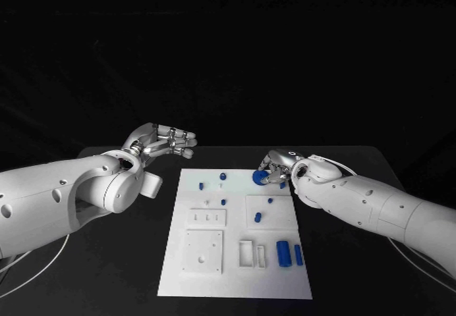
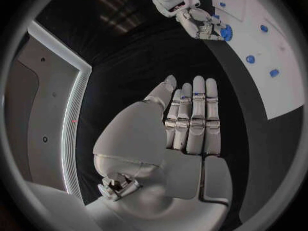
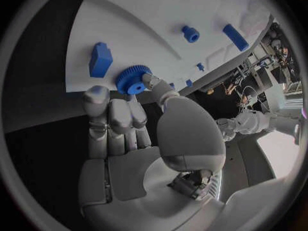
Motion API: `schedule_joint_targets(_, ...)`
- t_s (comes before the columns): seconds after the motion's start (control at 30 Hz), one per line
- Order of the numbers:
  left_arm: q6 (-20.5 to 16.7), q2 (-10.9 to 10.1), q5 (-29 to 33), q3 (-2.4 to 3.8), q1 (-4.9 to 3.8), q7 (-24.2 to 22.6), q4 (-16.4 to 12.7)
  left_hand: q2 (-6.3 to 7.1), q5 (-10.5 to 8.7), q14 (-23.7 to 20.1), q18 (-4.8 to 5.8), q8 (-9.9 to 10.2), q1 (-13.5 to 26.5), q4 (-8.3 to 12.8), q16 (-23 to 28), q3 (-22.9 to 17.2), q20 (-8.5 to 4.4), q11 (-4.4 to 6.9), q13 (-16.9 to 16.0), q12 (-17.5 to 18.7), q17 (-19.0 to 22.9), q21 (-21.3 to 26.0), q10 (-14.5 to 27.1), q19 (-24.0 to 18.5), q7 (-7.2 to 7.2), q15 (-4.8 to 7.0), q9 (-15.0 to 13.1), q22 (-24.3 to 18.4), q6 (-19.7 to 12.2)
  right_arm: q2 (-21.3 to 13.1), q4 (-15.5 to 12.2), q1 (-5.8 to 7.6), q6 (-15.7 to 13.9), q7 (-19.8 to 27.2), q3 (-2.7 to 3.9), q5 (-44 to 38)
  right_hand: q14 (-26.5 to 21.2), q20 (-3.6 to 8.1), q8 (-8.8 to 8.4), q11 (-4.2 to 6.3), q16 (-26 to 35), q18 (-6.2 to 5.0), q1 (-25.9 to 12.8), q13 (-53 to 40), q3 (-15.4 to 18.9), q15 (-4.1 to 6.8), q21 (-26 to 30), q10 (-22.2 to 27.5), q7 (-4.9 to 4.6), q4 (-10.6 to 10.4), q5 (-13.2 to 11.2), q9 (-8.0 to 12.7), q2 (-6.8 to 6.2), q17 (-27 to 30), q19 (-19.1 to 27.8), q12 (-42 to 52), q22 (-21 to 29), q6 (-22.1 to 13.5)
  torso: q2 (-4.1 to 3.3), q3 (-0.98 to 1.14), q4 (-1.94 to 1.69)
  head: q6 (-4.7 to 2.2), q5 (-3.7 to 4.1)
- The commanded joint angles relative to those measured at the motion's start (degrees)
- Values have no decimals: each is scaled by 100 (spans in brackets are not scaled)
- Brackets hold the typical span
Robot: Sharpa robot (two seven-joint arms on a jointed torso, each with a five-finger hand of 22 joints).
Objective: Assemble the parts on the task board
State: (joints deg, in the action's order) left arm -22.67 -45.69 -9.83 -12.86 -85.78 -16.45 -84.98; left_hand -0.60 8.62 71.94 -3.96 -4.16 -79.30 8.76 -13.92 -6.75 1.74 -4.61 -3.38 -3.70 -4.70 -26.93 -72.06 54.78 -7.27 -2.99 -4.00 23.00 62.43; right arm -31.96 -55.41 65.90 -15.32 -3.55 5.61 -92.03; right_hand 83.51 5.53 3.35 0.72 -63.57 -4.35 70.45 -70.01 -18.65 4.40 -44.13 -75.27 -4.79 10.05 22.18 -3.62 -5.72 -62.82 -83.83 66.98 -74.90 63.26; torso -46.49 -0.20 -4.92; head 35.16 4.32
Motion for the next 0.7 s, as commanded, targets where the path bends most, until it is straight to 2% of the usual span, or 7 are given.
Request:
schedule_joint_targets(0.03,59,1,-28,4,-9,-19,-23,50,-7,-33,21,29,-8,-38,23,1,6,0,-2,18,7,22,38,33,4,1,1,5,-46,-46,-144,-27,-370,-145,-14,-443,-1,45,22,57,-23,25,24,-8,33,40,-52,-10,77,-30,-45,-20,24,-4,-177,13,-524,494,5,-1,0,-5,-17)
schedule_joint_targets(0.23,44,-21,-29,4,-10,-12,-43,50,-7,-33,21,29,-8,-38,23,1,6,0,-2,18,7,22,38,33,4,1,1,5,-46,-182,-542,-13,-707,-352,-11,-716,1,66,23,71,-17,45,79,-11,73,59,-113,-36,105,-255,-123,-20,-82,16,-191,-10,-536,558,4,-1,18,-20,-60)
schedule_joint_targets(0.37,35,-33,-29,4,-10,-12,-58,50,-7,-33,21,29,-8,-38,23,1,6,0,-2,18,7,22,38,33,4,1,1,5,-46,-254,-886,16,-881,-522,-8,-925,2,70,23,74,-15,49,128,-11,17,63,-117,-47,114,-390,-229,-20,-152,26,-195,-25,-537,580,6,-3,17,-37,-92)
schedule_joint_targets(0.53,34,-37,-29,4,-10,-9,-70,50,-7,-33,21,29,-8,-38,23,1,6,0,-2,18,7,22,38,33,4,1,1,5,-46,-231,-1262,36,-938,-667,-6,-1103,2,74,23,75,-16,51,149,-12,-30,67,-113,-57,119,-478,-280,-20,-208,30,-196,-31,-536,591,15,-9,25,-42,-131)
schedule_joint_targets(0.7,35,-30,-29,4,-11,-8,-64,50,-7,-33,21,29,-8,-38,23,1,6,0,-2,18,7,22,38,33,4,1,1,5,-46,-63,-1400,40,-920,-747,-12,-1211,1,74,22,71,-11,57,175,-9,-63,67,-117,-57,117,-551,-314,-20,-238,41,-198,-43,-537,581,13,-4,10,-58,-150)
